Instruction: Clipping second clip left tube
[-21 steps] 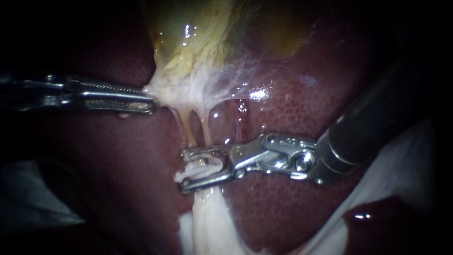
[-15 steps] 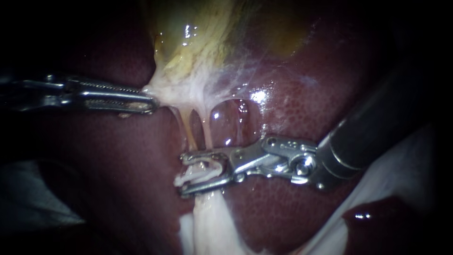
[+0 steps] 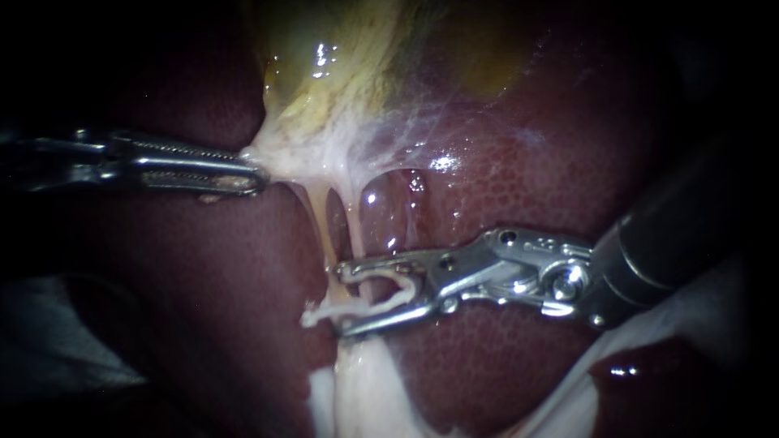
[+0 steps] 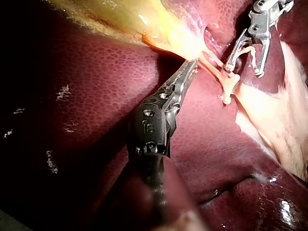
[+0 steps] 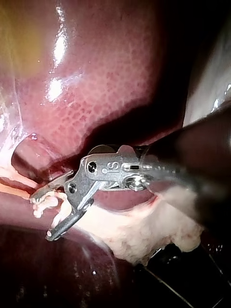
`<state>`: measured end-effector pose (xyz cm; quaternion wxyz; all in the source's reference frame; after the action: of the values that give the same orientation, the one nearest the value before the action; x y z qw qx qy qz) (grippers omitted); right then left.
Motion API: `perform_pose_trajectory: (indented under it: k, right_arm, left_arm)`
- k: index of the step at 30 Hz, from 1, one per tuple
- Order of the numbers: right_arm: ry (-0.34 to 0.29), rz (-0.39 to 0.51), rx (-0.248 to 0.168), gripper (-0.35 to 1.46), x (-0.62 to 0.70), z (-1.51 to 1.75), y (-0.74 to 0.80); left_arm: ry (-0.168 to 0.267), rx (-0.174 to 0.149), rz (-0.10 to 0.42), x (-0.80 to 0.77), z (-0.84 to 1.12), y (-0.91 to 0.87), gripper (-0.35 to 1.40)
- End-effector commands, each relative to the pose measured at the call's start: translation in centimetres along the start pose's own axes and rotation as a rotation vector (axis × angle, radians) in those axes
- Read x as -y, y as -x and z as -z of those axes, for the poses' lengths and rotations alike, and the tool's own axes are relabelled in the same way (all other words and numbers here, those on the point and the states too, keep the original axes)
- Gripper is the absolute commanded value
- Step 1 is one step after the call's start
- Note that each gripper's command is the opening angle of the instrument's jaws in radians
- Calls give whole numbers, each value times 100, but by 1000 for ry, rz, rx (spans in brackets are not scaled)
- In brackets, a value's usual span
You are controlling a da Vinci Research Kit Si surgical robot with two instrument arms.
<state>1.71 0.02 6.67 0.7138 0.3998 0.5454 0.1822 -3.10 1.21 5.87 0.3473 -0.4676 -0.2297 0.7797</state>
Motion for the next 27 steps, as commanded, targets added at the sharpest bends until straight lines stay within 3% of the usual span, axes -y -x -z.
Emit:
perform_pose_trajectory:
  k: [1, 17, 27]
  right_arm:
    - [1, 0, -3, 48, -2, 0, 2]
    - [36, 4, 53, 48, -33, -4, 29]
    - [47, -8, 59, 48, -38, -16, 25]
  left_arm:
    - [-1, 0, 0, 0, 0, 0, -35]
    - [-1, 0, 0, 0, 1, 0, -35]
    - [-1, 0, 0, 0, 1, 0, -35]
